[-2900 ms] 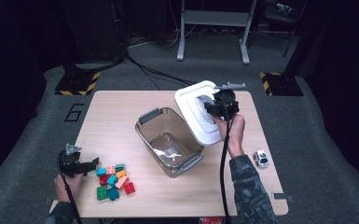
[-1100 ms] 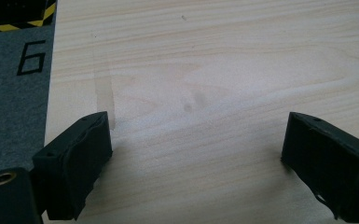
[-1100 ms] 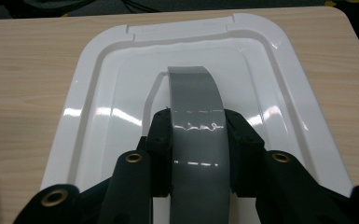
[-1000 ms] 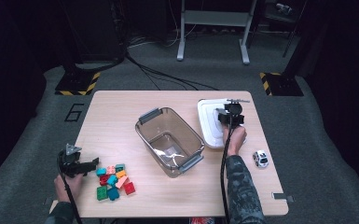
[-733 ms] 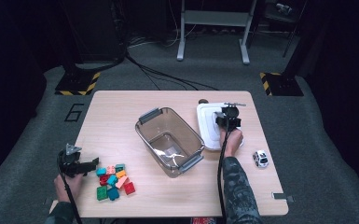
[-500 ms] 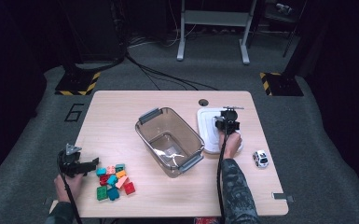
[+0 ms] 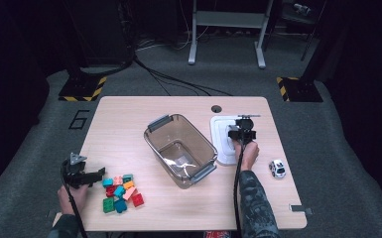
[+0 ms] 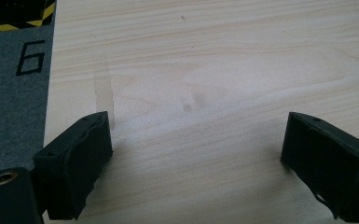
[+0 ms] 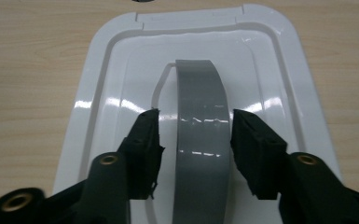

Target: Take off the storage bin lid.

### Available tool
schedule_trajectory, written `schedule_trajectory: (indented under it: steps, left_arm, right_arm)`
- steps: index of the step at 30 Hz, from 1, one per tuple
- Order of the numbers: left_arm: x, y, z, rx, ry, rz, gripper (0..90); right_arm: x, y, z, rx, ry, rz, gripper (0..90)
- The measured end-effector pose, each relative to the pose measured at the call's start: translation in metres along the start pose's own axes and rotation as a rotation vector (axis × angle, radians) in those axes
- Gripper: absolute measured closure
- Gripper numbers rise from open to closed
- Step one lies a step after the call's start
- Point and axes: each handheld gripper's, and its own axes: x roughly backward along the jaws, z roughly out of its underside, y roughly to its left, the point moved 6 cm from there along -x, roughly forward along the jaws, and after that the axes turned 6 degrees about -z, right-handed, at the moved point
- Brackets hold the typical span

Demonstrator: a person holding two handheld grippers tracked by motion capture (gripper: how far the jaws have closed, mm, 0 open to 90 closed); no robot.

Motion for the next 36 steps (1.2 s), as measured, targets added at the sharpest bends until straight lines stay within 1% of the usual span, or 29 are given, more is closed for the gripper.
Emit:
schedule_trajectory:
  steps: [3,5,6,7,9,11,13,14,17,18,21,25,26,30,33,36]
  left_arm:
    - [0.0,0.0,0.0,-0.001,0.001,0.0,8.2]
    - [0.0,0.0,0.0,0.001,-0.004,-0.002,8.2]
    - [0.0,0.0,0.0,0.0,0.0,0.0,8.2]
    - [0.0,0.0,0.0,0.0,0.0,0.0,8.2]
    - [0.0,0.0,0.0,-0.001,0.001,0.0,8.2]
    - [0.0,0.0,0.0,-0.002,-0.001,-0.002,8.2]
    - [0.0,0.0,0.0,-0.001,-0.001,-0.001,8.2]
    - [0.0,0.0,0.0,-0.001,-0.001,-0.001,8.2]
    - [0.0,0.0,0.0,0.002,-0.004,-0.003,8.2]
    - [0.0,0.0,0.0,-0.001,-0.003,-0.002,8.2]
    - [0.0,0.0,0.0,0.001,-0.004,-0.003,8.2]
    - [0.0,0.0,0.0,-0.001,-0.005,-0.004,8.2]
    - [0.0,0.0,0.0,0.0,-0.004,-0.003,8.2]
    - [0.0,0.0,0.0,-0.001,-0.004,-0.003,8.2]
    - [0.0,0.0,0.0,0.001,-0.004,-0.002,8.2]
    - [0.0,0.0,0.0,-0.001,-0.002,-0.001,8.3]
  right_arm:
    - [0.011,0.001,-0.002,0.016,-0.011,-0.028,40.6]
    - [0.019,0.001,-0.001,0.047,-0.013,-0.043,37.3]
    - [0.022,0.001,-0.001,0.053,-0.008,-0.043,35.6]
    - [0.026,0.001,0.0,0.081,-0.01,-0.049,34.0]
    - [0.033,0.001,0.002,0.099,-0.005,-0.054,31.0]
    - [0.041,-0.001,0.004,0.115,-0.013,-0.072,27.3]
    - [0.048,-0.002,0.006,0.128,-0.015,-0.074,23.8]
    - [0.053,-0.003,0.008,0.137,-0.023,-0.083,21.7]
    - [0.065,-0.006,0.012,0.147,-0.032,-0.092,17.0]
    - [0.069,-0.008,0.014,0.158,-0.031,-0.093,15.8]
    - [0.08,-0.011,0.018,0.174,-0.035,-0.102,15.0]
    - [0.089,-0.015,0.024,0.187,-0.036,-0.104,13.8]
    - [0.091,-0.017,0.026,0.198,-0.038,-0.11,13.4]
    - [0.097,-0.025,0.034,0.204,-0.023,-0.095,7.9]
    - [0.102,-0.032,0.037,0.203,-0.029,-0.093,5.2]
    - [0.108,-0.042,0.043,0.196,-0.038,-0.086,3.4]
